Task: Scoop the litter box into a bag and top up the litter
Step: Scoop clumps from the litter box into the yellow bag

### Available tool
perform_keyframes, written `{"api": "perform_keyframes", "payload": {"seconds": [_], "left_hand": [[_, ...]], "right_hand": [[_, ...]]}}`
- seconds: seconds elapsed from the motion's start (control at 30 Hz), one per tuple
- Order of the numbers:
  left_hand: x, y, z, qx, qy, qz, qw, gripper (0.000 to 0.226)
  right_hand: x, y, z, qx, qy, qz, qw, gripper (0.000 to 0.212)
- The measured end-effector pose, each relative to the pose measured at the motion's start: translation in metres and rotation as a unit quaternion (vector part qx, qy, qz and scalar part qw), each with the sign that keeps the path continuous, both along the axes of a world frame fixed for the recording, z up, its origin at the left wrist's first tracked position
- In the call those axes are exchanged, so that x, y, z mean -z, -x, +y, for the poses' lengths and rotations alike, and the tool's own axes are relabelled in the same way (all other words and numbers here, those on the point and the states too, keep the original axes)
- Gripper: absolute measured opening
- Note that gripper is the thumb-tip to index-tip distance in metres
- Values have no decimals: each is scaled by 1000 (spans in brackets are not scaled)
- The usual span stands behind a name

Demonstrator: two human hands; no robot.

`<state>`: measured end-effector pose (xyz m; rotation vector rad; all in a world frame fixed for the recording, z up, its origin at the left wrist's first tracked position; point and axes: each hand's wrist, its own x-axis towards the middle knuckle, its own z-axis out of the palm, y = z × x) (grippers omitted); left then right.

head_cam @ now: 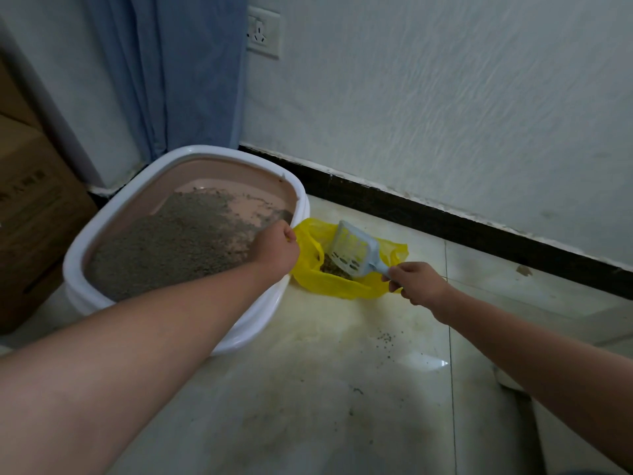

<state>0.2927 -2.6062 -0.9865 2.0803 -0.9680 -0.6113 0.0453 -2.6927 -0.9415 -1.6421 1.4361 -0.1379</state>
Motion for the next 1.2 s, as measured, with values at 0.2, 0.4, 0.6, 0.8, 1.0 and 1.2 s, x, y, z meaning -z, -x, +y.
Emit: {"api": "perform_keyframes", "payload": {"seconds": [0.2, 0.4, 0.6, 0.8, 1.0, 1.2], "left_hand": [[0, 0, -2, -2, -6, -14, 1000, 12], [1, 1, -4, 3, -11, -19, 1000, 11], [-1, 2, -4, 6, -15, -18, 1000, 10], [-6, 5, 2, 23, -9, -38, 999, 8], [-13, 13, 10, 163, 8, -207, 965, 22], [2, 19, 0, 302, 23, -359, 883, 78]], "right_hand": [[8, 10, -6, -33, 75, 40, 996, 15], [4, 17, -6, -46, 127, 49, 990, 20], [2, 22, -6, -33, 89, 19, 995, 37], [1, 21, -6, -41, 138, 33, 989, 23], [2, 29, -9, -14, 168, 25, 985, 18], [-2, 42, -13, 45, 191, 0, 981, 15]]}}
